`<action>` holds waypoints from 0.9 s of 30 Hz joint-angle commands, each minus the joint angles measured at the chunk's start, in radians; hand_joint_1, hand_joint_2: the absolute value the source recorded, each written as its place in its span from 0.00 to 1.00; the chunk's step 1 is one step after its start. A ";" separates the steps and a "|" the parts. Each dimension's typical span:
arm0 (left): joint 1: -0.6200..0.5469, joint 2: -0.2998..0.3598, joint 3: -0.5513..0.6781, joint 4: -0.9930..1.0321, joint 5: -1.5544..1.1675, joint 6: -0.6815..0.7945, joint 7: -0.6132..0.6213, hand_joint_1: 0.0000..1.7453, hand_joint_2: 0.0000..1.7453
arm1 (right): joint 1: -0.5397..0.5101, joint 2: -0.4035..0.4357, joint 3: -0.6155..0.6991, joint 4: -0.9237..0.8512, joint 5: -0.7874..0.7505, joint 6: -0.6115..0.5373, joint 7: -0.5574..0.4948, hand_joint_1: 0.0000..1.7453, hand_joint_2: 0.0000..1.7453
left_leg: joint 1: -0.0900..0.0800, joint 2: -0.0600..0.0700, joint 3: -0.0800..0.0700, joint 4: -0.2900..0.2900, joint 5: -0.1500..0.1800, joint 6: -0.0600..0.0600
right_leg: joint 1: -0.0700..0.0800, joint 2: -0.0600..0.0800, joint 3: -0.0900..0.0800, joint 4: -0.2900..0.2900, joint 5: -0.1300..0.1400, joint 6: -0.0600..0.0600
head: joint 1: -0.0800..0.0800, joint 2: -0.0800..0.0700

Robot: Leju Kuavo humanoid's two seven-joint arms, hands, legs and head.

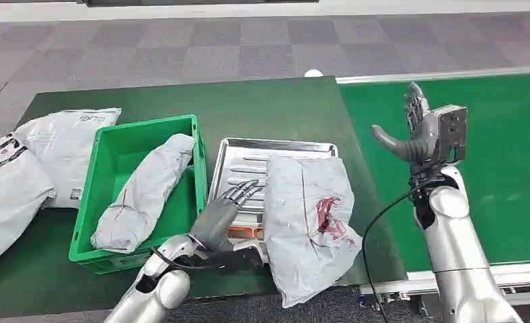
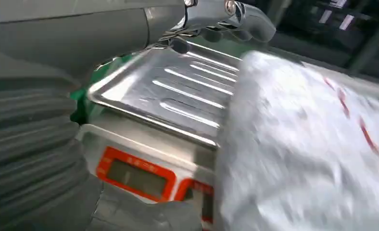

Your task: Moved the parcel from conveyor to table for the left to box.

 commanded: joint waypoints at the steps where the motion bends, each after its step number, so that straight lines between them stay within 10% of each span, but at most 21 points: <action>1: -0.097 0.021 -0.125 0.142 -0.030 -0.007 -0.032 0.00 1.00 | 0.009 0.031 -0.059 0.146 -0.004 -0.003 -0.013 0.00 1.00 | -0.001 0.002 0.001 -0.002 0.001 0.002 | 0.000 0.000 0.000 -0.002 0.001 -0.002 | 0.000 0.000; 13: -0.242 -0.097 -0.425 0.365 -0.165 0.099 -0.037 0.00 1.00 | 0.059 0.025 -0.207 0.246 0.018 0.013 -0.029 0.00 1.00 | -0.001 -0.003 -0.002 -0.003 0.003 0.003 | 0.000 -0.005 0.001 -0.006 0.003 -0.002 | 0.000 0.000; 27: -0.252 -0.147 -0.443 0.409 -0.117 0.056 -0.085 0.00 1.00 | 0.053 0.041 -0.233 0.261 0.020 0.039 -0.010 0.00 1.00 | -0.001 0.001 -0.002 -0.003 0.002 0.003 | 0.000 -0.001 -0.002 -0.004 0.003 -0.002 | 0.000 0.000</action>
